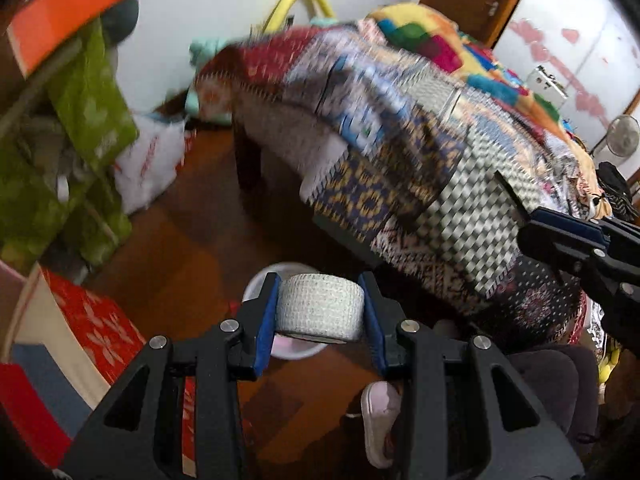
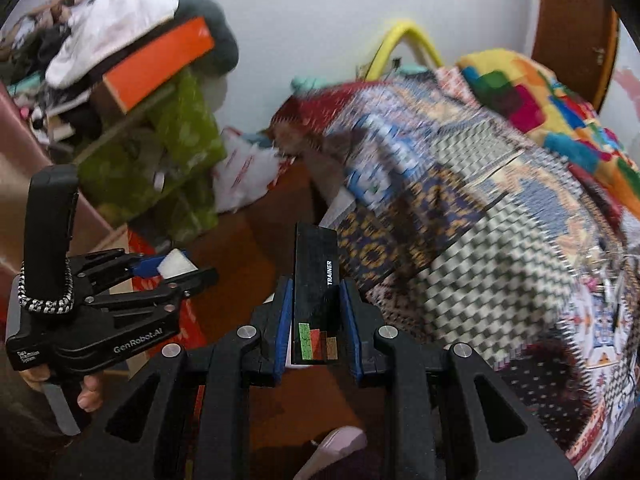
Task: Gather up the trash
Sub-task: 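Carry the tape roll and TRAINER box with both tools over the white bin, then open the right tool over the bin while the left tool releases the tape roll, then move both open tools back over the bed, then grasp the pink figurine with the left tool while the right tool grasps the black Sharpie marker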
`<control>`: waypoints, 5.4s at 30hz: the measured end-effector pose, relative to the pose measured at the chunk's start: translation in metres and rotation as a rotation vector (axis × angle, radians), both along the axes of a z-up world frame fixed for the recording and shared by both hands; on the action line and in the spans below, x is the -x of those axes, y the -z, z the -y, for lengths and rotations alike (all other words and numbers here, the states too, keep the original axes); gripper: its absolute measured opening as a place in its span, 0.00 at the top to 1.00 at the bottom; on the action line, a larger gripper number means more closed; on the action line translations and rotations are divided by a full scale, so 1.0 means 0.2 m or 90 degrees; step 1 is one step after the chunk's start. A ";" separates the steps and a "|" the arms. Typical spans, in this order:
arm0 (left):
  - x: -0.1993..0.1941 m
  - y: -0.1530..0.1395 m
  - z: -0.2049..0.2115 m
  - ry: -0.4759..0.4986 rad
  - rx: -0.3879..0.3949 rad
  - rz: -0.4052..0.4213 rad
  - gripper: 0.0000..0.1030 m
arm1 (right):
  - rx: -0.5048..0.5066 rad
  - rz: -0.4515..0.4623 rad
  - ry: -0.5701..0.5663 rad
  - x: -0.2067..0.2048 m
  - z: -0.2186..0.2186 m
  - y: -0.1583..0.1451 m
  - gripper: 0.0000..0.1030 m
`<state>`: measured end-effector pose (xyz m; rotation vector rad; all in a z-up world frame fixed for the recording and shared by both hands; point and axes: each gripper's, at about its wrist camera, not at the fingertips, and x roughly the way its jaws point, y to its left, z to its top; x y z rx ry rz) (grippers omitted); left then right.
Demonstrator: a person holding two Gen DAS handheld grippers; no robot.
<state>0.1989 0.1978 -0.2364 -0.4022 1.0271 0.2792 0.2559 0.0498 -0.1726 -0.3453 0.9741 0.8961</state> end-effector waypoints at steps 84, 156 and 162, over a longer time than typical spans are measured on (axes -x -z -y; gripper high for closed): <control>-0.32 -0.94 0.98 0.108 -0.121 0.251 0.50 | -0.158 0.220 0.229 -0.15 1.16 -0.65 0.63; -1.95 0.23 1.80 0.395 -0.047 0.057 0.80 | -0.050 0.025 0.390 -1.40 1.65 0.39 0.87; -1.89 0.18 1.78 0.387 -0.015 0.052 0.80 | -0.047 0.041 0.409 -1.35 1.68 0.31 0.87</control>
